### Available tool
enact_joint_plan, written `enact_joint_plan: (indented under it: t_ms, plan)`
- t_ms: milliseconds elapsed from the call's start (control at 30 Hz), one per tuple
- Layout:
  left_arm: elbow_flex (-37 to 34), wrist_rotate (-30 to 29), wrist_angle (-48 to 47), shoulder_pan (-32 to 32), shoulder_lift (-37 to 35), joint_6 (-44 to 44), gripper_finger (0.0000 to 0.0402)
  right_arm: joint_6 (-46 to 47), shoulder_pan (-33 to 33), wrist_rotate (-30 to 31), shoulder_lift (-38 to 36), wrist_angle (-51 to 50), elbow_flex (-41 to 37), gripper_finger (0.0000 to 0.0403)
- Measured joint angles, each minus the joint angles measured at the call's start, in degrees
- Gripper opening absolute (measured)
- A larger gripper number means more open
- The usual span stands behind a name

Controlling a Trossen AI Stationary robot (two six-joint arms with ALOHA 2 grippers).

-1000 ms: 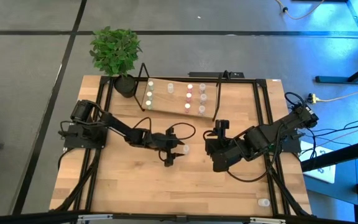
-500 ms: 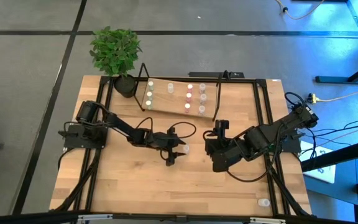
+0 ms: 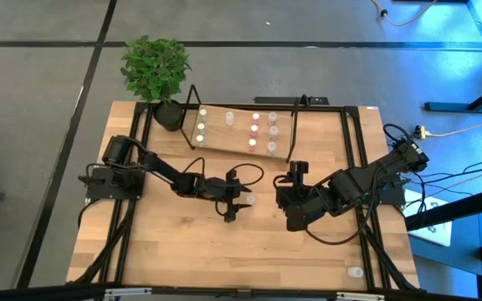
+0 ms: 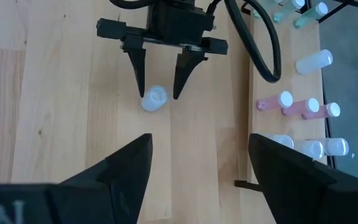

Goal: Pick and place medicine bottles onto shelf by color
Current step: Put the top white medicine bottle on the shelf aligned with the other white medicine bottle

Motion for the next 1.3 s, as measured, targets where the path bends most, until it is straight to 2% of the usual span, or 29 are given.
enact_joint_plan:
  t_ms: [400,1300]
  plan:
    - [0.24,-1.45,1.43,0.00,2.67,0.09,0.0246,-0.02,0.00,0.00,0.00,0.57,0.07,0.0267]
    - [0.20,-1.68,1.16,-0.28,2.62,0.06,0.0242,-0.01,0.02,0.08,0.02,0.64,0.07,0.0267]
